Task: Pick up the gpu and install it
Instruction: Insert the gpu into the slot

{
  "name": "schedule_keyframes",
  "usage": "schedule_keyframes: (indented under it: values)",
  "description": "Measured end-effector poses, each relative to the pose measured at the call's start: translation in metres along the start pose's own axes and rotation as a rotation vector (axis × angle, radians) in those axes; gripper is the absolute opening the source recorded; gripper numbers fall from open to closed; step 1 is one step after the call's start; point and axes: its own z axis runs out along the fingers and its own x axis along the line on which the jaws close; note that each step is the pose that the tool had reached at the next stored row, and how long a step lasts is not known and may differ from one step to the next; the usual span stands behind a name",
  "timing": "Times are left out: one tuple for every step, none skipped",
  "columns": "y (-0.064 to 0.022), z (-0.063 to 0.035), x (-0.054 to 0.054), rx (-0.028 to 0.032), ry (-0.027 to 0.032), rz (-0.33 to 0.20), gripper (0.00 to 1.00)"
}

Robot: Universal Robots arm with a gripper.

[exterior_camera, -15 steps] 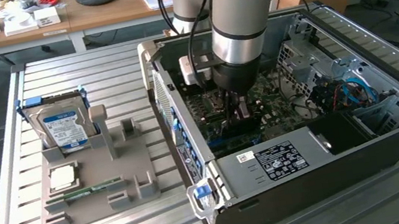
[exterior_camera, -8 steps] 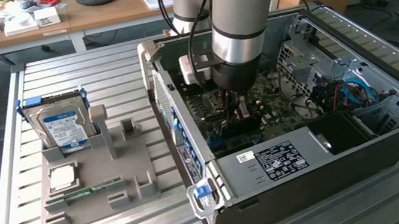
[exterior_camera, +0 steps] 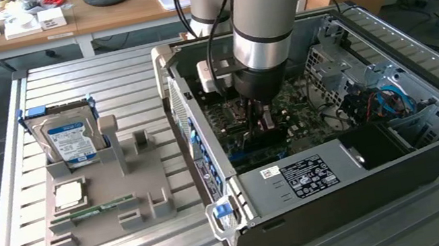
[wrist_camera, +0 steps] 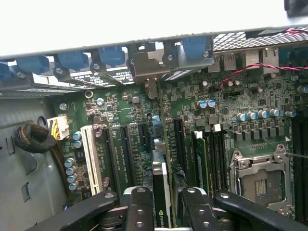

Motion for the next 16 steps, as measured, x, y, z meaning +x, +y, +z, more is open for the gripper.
schedule_keyframes:
  values:
    - [0.0001, 0.0, 0.0, 0.0, 0.0, 0.0, 0.27]
    - [0.0002, 0.0001, 0.0, 0.0, -0.0002, 0.0, 0.27]
    - [0.0002, 0.0001, 0.0, 0.0, -0.0003, 0.0, 0.27]
    - [0.0003, 0.0001, 0.0, 0.0, -0.0002, 0.0, 0.27]
    - [0.0004, 0.0002, 0.0, 0.0001, -0.0004, 0.0, 0.27]
    - [0.0005, 0.0002, 0.0, 0.0002, -0.0005, 0.0, 0.27]
    - [0.0005, 0.0002, 0.0, 0.0003, -0.0004, 0.0, 0.27]
    - [0.0005, 0.0002, 0.0, 0.0003, -0.0005, 0.0, 0.27]
    - [0.0006, 0.0002, 0.0, 0.0003, -0.0004, 0.0, 0.27]
    - [0.0007, 0.0001, 0.0001, 0.0004, -0.0003, 0.0, 0.27]
    - [0.0009, 0.0002, 0.0001, 0.0007, -0.0005, 0.0, 0.27]
    - [0.0012, 0.0003, 0.0001, 0.001, -0.0005, -0.001, 0.27]
    - [0.0014, 0.0004, 0.0002, 0.0014, -0.0005, -0.001, 0.27]
    - [0.0015, 0.0005, 0.0003, 0.0016, -0.0004, -0.002, 0.27]
    - [0.0017, 0.0007, 0.0004, 0.002, -0.0003, -0.003, 0.27]
    - [0.002, 0.001, 0.0004, 0.0023, -0.0003, -0.003, 0.27]
